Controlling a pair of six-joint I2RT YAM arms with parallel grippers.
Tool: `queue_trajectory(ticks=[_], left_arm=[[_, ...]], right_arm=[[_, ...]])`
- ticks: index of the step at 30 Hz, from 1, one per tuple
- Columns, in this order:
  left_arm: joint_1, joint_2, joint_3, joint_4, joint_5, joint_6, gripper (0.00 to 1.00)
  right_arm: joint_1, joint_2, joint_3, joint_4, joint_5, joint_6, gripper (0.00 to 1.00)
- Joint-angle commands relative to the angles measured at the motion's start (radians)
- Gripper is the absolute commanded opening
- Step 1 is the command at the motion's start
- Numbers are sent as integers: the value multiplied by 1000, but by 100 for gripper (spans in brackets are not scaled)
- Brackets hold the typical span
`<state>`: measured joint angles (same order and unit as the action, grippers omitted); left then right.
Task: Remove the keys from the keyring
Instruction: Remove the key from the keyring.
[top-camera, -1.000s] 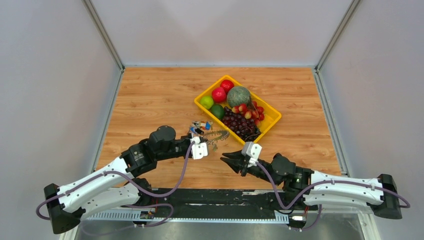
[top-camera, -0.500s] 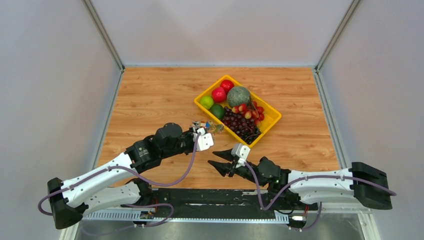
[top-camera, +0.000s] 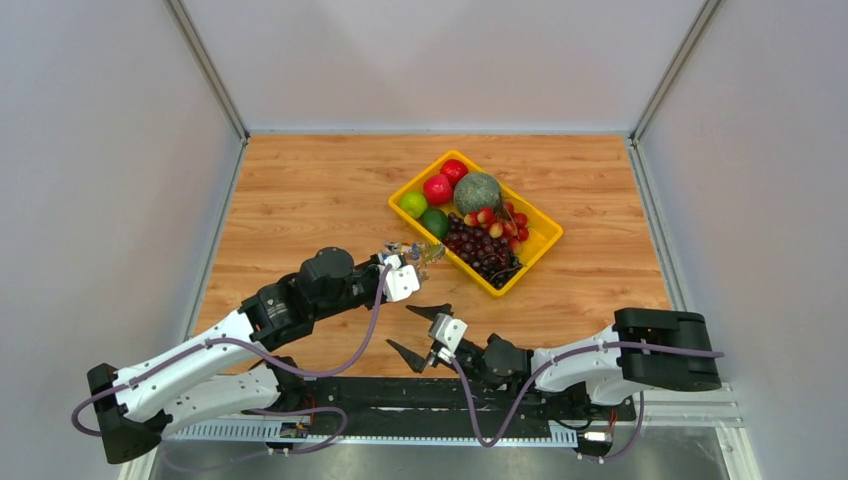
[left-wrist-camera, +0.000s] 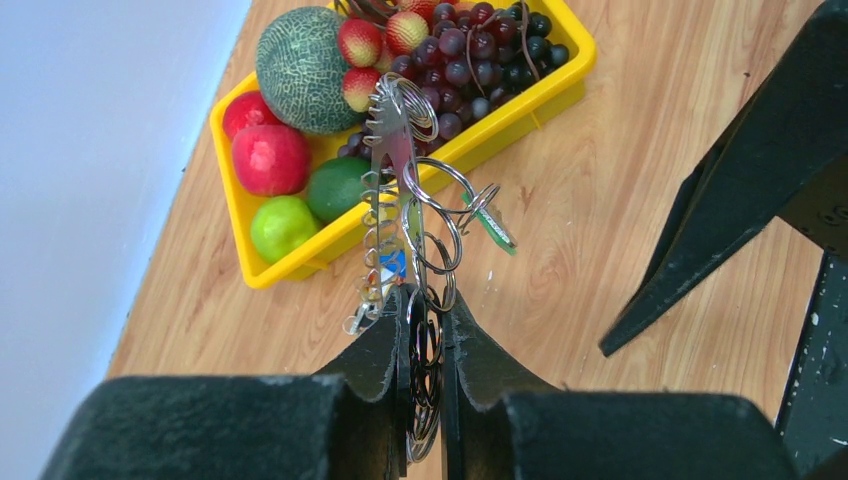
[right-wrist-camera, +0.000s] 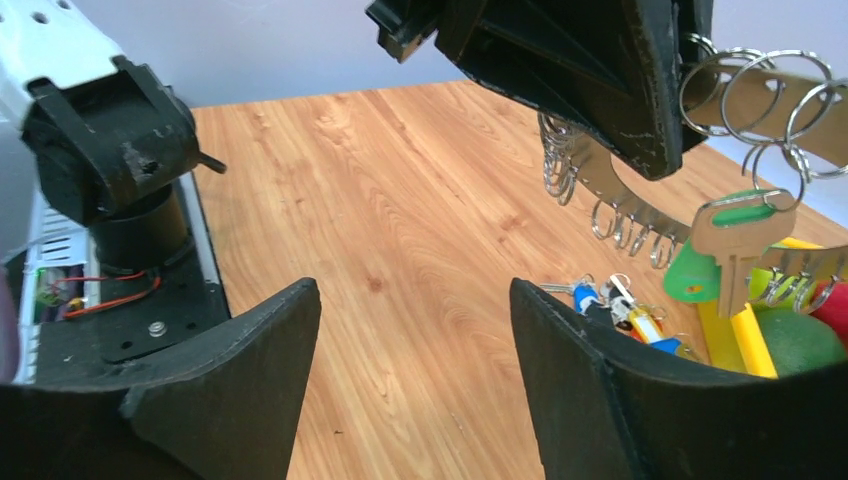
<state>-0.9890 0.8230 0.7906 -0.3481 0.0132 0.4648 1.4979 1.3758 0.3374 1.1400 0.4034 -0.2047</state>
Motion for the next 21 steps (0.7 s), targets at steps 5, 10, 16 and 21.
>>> queue_trajectory(ticks=[5,10,16,21], left_arm=[[-4,-39,15,73,-4,-16,0],[-4,-40,13,75,1,-14,0],[-5,-40,12,77,6,-14,0],[-4,-40,12,77,6,-14,0]], right_arm=[[12,65,53,229,142,-132,82],[12,99,101,227,104,-169,83],[12,141,135,253,126,-202,88],[11,170,161,265,232,-223,93]])
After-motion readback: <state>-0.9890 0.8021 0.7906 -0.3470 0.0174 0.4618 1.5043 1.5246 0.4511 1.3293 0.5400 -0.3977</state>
